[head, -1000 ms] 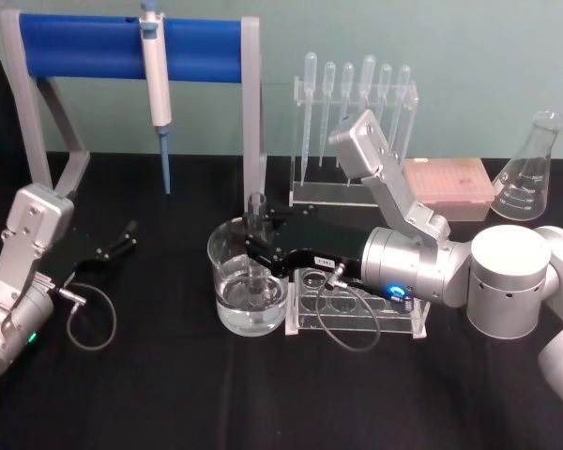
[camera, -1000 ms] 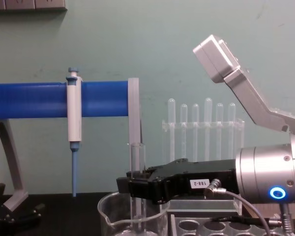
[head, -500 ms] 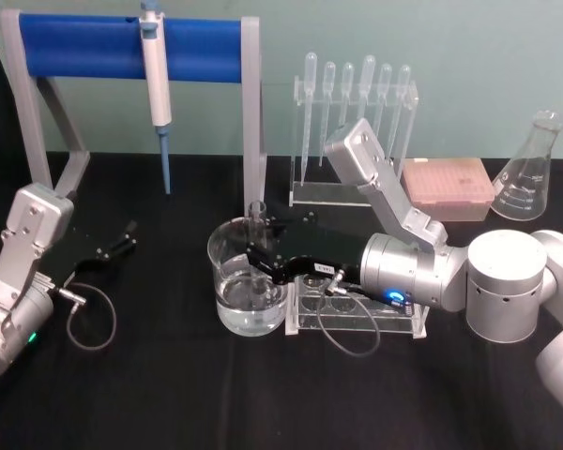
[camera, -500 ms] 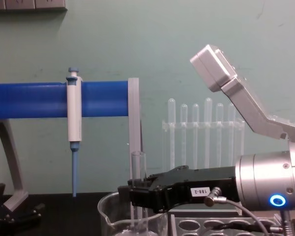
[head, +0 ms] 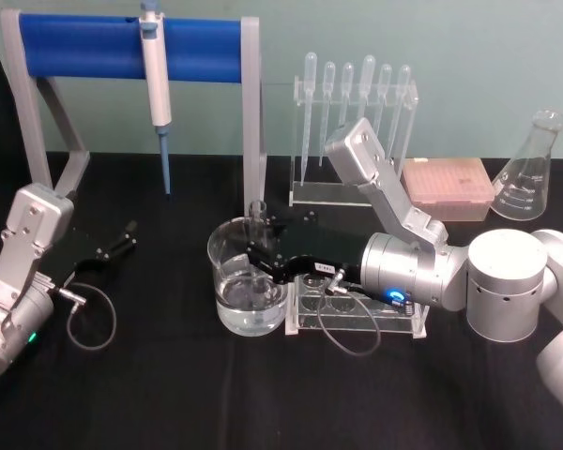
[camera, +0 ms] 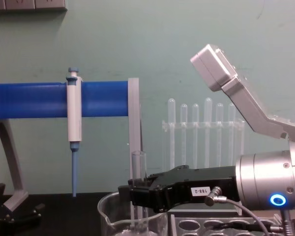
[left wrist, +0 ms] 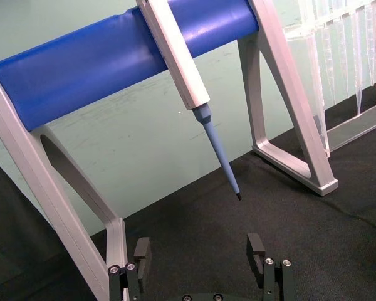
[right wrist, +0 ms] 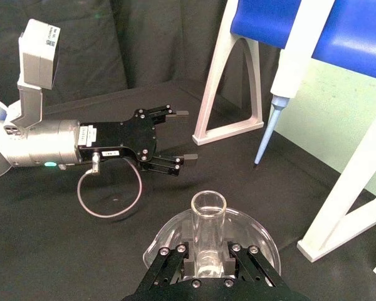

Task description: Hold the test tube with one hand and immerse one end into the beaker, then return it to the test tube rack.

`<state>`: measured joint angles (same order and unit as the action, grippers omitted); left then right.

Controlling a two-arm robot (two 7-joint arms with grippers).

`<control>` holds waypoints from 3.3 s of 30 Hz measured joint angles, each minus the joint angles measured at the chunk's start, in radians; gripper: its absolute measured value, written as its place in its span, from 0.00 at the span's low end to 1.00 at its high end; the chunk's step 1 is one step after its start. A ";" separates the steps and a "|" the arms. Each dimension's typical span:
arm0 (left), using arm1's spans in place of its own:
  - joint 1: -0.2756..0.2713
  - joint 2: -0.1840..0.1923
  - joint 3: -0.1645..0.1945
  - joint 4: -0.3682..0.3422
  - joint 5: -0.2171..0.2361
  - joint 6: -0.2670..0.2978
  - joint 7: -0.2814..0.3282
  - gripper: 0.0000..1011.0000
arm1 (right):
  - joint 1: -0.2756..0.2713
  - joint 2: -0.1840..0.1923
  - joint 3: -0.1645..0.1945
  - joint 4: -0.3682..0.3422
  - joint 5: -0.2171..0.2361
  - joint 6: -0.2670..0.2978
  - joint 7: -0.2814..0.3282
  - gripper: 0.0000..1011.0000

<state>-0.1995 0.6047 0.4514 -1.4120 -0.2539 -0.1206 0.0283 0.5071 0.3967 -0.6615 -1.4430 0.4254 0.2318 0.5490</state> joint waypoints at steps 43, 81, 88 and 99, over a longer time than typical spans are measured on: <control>0.000 0.000 0.000 0.000 0.000 0.000 0.000 0.99 | 0.001 0.001 0.000 -0.001 0.001 0.000 0.001 0.22; 0.000 0.000 0.000 0.000 0.000 0.000 0.000 0.99 | 0.001 0.001 0.000 -0.001 0.001 0.000 0.001 0.22; 0.000 0.000 0.000 0.000 0.000 0.000 0.000 0.99 | 0.001 0.001 0.000 -0.001 0.001 0.000 0.001 0.22; 0.000 0.000 0.000 0.000 0.000 0.000 0.000 0.99 | 0.001 0.001 0.000 -0.001 0.001 0.000 0.001 0.22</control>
<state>-0.1995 0.6047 0.4514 -1.4120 -0.2539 -0.1205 0.0283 0.5079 0.3973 -0.6616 -1.4445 0.4267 0.2318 0.5495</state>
